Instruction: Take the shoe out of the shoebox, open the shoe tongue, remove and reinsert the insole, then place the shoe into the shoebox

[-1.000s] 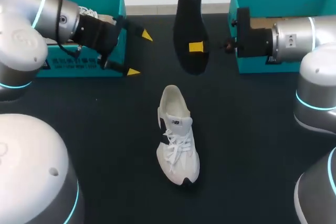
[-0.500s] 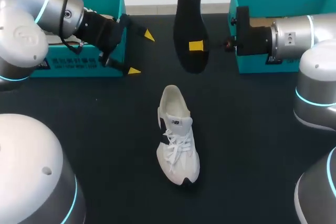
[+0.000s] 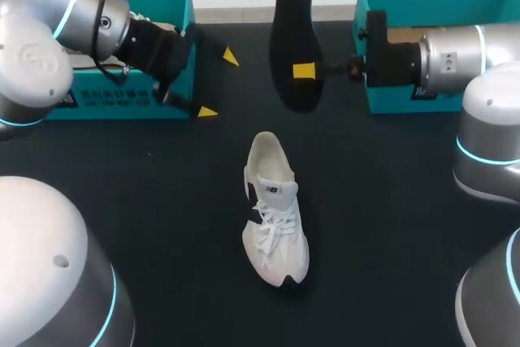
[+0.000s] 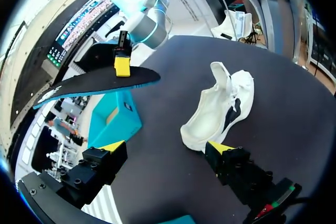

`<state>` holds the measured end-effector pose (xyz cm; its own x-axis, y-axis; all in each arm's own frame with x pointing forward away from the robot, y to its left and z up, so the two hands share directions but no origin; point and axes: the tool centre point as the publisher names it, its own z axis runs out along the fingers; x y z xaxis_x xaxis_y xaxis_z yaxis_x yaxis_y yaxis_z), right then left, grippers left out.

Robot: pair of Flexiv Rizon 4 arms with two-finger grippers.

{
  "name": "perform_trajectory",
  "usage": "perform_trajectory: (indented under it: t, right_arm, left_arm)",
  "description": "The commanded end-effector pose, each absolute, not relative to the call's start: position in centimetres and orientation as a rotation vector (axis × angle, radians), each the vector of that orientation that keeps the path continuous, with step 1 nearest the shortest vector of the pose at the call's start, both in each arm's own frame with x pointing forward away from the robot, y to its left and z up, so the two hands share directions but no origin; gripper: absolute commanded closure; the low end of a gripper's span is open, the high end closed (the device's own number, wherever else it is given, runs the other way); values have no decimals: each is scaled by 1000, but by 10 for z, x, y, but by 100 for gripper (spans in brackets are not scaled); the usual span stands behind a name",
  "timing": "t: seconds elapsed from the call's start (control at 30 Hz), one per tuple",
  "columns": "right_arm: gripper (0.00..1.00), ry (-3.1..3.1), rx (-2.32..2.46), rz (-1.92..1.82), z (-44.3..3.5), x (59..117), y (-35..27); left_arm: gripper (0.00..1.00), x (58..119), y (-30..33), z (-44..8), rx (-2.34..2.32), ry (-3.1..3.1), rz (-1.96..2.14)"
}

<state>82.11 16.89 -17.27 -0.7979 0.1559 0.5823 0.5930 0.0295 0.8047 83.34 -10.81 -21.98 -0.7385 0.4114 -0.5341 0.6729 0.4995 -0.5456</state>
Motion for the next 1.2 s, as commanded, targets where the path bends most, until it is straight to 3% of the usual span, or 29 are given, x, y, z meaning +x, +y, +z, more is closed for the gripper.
perform_trajectory:
  t: [0.03, 0.8, 1.2]
  right_arm:
    - [100, -1950, -673, -1928, -195, 830, 178]
    - [100, -1992, -571, -1980, -223, 820, 201]
    - [100, -1943, -509, -2023, -248, 813, 208]
  left_arm:
    - [0, 832, -101, -230, 906, 2454, -1072]
    - [0, 773, -85, -328, 531, 2677, -1213]
    - [0, 759, -88, -334, 413, 2709, -1246]
